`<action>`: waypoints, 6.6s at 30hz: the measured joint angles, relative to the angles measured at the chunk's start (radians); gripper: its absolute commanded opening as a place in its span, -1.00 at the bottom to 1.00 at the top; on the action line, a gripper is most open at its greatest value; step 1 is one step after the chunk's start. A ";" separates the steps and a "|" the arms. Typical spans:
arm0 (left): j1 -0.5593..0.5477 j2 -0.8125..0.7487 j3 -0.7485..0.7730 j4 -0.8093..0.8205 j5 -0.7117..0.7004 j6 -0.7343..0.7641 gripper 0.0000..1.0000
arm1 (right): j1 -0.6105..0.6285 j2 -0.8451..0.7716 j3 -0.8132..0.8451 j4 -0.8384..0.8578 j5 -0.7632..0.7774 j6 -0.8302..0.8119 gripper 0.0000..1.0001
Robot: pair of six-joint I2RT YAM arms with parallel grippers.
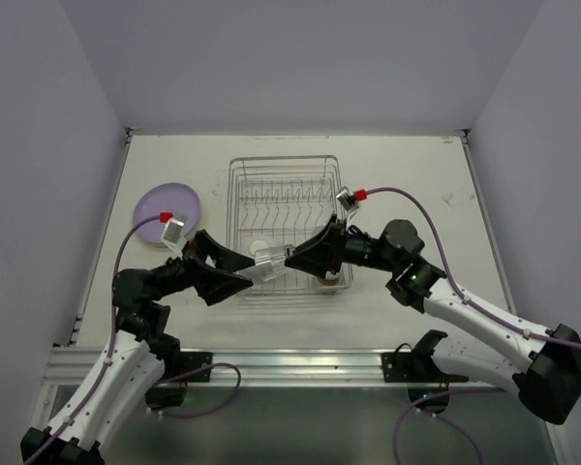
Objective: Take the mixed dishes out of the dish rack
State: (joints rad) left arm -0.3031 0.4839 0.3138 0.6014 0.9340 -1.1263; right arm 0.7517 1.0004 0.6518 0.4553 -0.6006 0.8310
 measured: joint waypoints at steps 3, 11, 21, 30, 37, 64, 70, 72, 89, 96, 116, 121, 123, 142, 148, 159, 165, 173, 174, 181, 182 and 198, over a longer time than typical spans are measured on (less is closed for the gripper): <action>-0.044 0.018 -0.002 0.019 -0.020 -0.006 0.70 | 0.023 0.012 0.001 0.002 0.009 -0.005 -1.00; -0.117 0.037 -0.009 0.035 -0.086 -0.008 0.16 | 0.049 0.040 0.005 0.010 0.021 -0.011 -1.00; -0.119 0.016 -0.018 0.031 -0.124 -0.015 -0.42 | 0.054 0.040 0.005 0.048 0.030 -0.012 -1.00; -0.119 0.014 -0.018 0.019 -0.142 -0.034 -1.00 | 0.055 0.040 0.005 0.074 0.025 -0.037 -0.57; -0.119 -0.021 -0.010 -0.046 -0.153 0.014 -1.00 | 0.055 0.039 0.003 0.068 0.037 -0.043 0.81; -0.124 -0.152 0.297 -0.866 -0.669 0.397 -1.00 | 0.054 -0.368 -0.112 -0.390 0.605 -0.205 0.98; -0.124 -0.101 0.393 -1.102 -0.949 0.413 -1.00 | 0.054 -0.489 -0.230 -0.468 0.833 -0.205 0.98; -0.124 -0.040 0.432 -1.173 -1.020 0.412 -1.00 | 0.054 -0.505 -0.270 -0.489 0.906 -0.194 0.98; -0.124 0.304 0.546 -1.407 -1.199 0.367 -1.00 | 0.054 -0.565 -0.283 -0.748 1.208 -0.065 0.98; -0.118 0.523 0.590 -1.423 -1.189 0.367 -1.00 | 0.054 -0.635 -0.283 -0.748 1.217 -0.072 0.98; 0.080 0.685 0.506 -1.413 -1.248 0.313 -1.00 | 0.054 -0.658 -0.283 -0.757 1.211 -0.072 0.98; 0.100 0.693 0.506 -1.411 -1.279 0.270 -0.91 | 0.054 -0.670 -0.284 -0.758 1.211 -0.072 0.98; 0.106 0.711 0.506 -1.410 -1.286 0.261 -0.73 | 0.054 -0.669 -0.284 -0.758 1.211 -0.072 0.98; 0.121 0.658 0.473 -1.373 -1.292 0.237 0.67 | 0.054 -0.668 -0.284 -0.755 1.184 -0.080 0.98; 0.121 0.567 0.473 -1.366 -1.292 0.242 0.71 | 0.054 -0.665 -0.288 -0.749 1.169 -0.095 0.98; 0.122 0.308 0.467 -1.257 -1.211 0.350 1.00 | 0.054 -0.550 -0.274 -0.666 1.022 -0.206 0.98; 0.124 0.200 0.410 -1.184 -1.094 0.441 1.00 | 0.058 -0.235 -0.023 -0.742 0.970 -0.230 0.98; 0.124 0.087 0.349 -1.112 -0.895 0.540 1.00 | 0.089 -0.054 0.129 -0.771 0.965 -0.238 0.98; 0.124 0.071 0.344 -1.103 -0.876 0.546 1.00 | 0.090 -0.037 0.145 -0.785 0.967 -0.240 0.98; 0.124 0.006 0.335 -1.032 -0.735 0.590 1.00 | 0.106 0.075 0.269 -0.862 0.998 -0.263 0.98; 0.124 0.011 0.336 -1.032 -0.723 0.597 1.00 | 0.107 0.088 0.282 -0.866 1.001 -0.264 0.98; 0.124 0.002 0.407 -1.027 -0.677 0.755 1.00 | 0.114 0.433 0.474 -1.020 1.044 -0.273 0.98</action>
State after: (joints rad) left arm -0.1787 0.4862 0.7204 -0.4259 0.2569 -0.3717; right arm 0.8658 1.4338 1.1259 -0.5652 0.4435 0.5583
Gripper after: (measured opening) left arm 0.997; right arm 0.987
